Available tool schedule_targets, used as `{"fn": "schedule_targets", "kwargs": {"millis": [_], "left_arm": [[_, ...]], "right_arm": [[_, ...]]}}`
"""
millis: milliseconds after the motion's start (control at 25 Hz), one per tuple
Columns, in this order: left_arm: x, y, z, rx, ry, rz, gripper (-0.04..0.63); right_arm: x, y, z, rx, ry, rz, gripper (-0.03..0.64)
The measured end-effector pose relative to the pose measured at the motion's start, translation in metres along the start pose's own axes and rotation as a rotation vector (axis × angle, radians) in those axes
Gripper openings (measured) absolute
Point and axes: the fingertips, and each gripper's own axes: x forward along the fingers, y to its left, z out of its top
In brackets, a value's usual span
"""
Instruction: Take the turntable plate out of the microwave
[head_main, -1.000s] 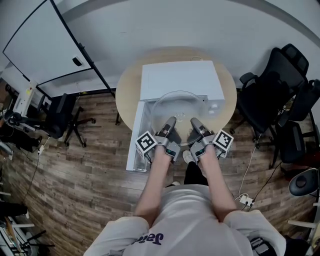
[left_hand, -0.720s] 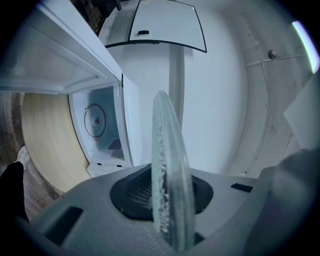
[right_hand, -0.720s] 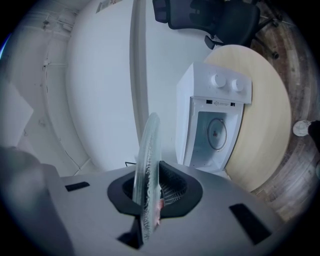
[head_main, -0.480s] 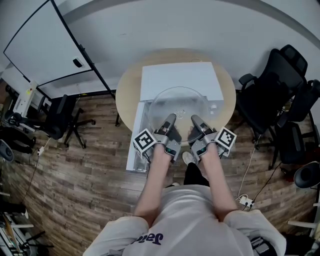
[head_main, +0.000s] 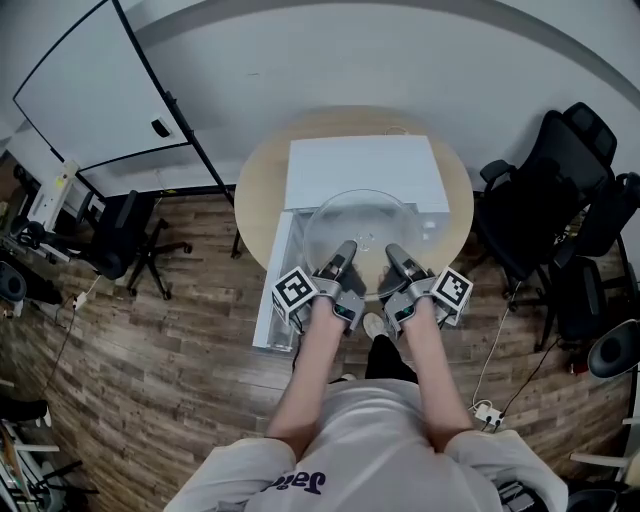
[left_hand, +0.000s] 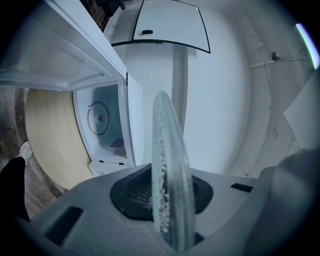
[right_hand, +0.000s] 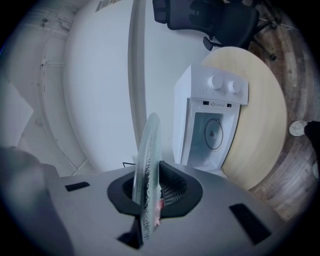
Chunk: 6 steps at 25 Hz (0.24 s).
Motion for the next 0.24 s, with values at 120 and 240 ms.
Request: {"fn": "schedule_targets", "kwargs": {"millis": [120,240], "left_arm": [[-0.004,0.002,0.008,0.013,0.005,0.024,0.073],[-0.006,0.003,0.015,0.039,0.016,0.040,0.074]], "right_arm": [[0.005,-0.006,-0.006,0.023,-0.005,0.011,0.032],[0.010,-0.008,-0.012,0.053,-0.014,0.024,0.032]]}}
